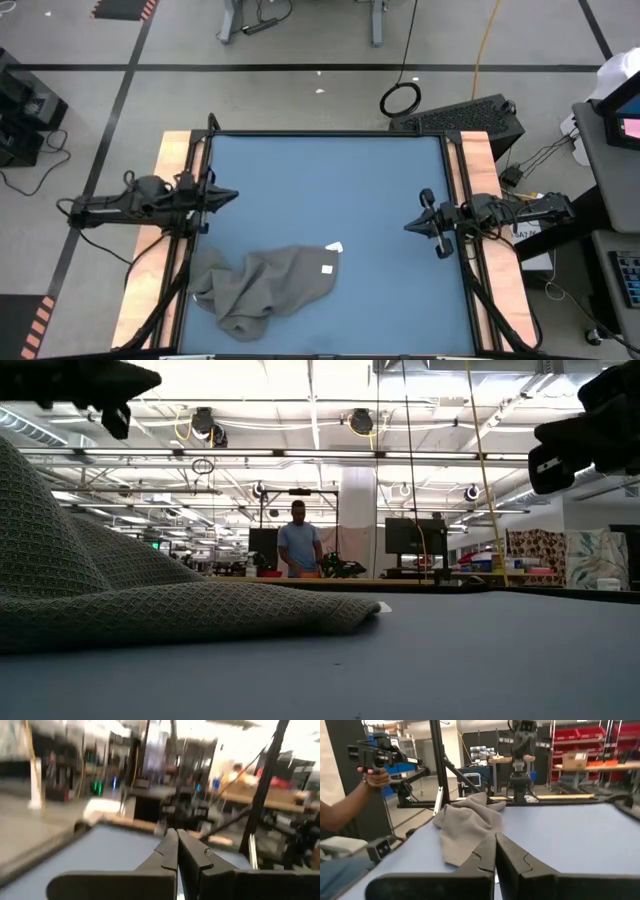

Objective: Roll towel
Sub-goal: Roll the gray towel

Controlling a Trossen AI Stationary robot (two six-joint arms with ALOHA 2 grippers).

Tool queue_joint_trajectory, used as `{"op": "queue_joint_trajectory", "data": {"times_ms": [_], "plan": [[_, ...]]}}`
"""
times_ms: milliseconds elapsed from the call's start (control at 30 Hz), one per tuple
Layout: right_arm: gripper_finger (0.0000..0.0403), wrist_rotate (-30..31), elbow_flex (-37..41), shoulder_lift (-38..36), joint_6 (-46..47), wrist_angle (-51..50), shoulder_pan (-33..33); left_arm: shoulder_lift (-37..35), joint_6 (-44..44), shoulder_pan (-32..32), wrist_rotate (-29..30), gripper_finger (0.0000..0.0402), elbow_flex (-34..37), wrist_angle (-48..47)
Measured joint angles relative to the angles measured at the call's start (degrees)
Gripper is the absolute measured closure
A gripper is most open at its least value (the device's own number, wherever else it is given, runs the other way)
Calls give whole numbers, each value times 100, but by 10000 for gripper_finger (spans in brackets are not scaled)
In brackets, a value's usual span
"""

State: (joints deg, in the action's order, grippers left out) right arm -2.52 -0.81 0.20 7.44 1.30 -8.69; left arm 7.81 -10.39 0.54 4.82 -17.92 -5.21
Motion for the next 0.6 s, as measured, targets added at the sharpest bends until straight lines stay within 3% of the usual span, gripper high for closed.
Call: {"op": "queue_joint_trajectory", "data": {"times_ms": [400, 600], "plan": [[403, 2, -1, 232, 541, -9, -2, 3382, 181, 557, -295, 398, -2785, -1850], [403, 144, -1, 362, 543, -31, 0, 4787, 184, 1052, -267, 398, -3452, -2288]]}}
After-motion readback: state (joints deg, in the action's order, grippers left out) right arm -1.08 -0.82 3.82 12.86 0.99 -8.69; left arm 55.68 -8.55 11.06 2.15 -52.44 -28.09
